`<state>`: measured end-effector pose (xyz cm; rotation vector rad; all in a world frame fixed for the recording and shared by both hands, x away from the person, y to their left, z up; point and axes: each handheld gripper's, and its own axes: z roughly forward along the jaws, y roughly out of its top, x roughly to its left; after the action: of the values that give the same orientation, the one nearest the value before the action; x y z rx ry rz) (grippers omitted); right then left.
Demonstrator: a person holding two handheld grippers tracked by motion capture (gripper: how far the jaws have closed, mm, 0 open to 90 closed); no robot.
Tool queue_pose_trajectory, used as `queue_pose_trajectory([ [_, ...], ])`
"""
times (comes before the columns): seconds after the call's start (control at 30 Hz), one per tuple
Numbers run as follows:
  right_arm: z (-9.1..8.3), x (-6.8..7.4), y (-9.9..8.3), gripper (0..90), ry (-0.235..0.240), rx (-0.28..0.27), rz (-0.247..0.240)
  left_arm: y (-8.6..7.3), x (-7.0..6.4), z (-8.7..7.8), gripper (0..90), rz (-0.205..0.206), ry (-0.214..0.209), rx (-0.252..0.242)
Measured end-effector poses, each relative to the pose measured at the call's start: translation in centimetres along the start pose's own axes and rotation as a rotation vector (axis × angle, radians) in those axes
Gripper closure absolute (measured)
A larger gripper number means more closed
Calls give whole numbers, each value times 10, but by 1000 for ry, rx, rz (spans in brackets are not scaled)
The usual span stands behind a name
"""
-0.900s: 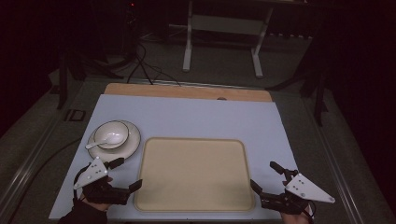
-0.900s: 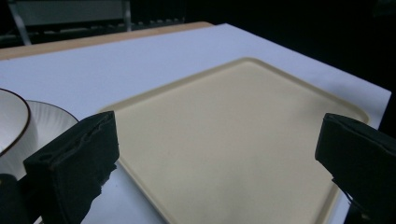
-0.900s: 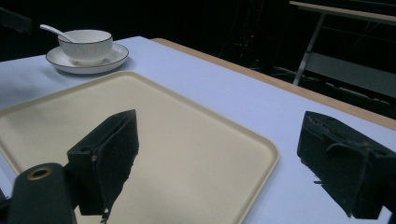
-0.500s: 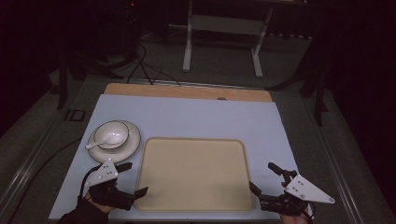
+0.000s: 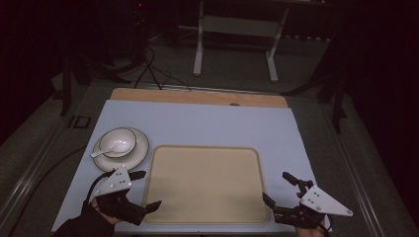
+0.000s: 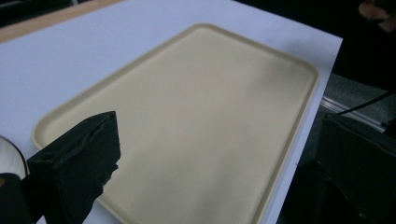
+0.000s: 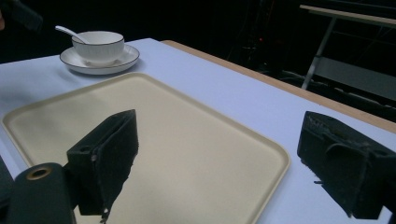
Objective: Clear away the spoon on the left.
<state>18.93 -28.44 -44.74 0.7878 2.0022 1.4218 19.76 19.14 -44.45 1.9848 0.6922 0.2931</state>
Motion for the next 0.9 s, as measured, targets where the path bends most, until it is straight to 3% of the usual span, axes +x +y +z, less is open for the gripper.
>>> queue_pose_trajectory([
  [0.2, 0, 0, 0, 126, 4, -3, -1, 19, 4, -10, 10, -7, 2, -26],
  [0.57, 2, 2, 0, 127, 9, 4, -9, 37, 11, -28, 10, -4, 22, -46],
  [0.77, 2, 4, 0, 127, 10, 0, -18, 45, 21, -40, 10, -13, 59, -63],
  [0.9, 2, 5, 0, 127, 8, 0, -24, 48, 34, -53, 11, -42, 97, -89],
])
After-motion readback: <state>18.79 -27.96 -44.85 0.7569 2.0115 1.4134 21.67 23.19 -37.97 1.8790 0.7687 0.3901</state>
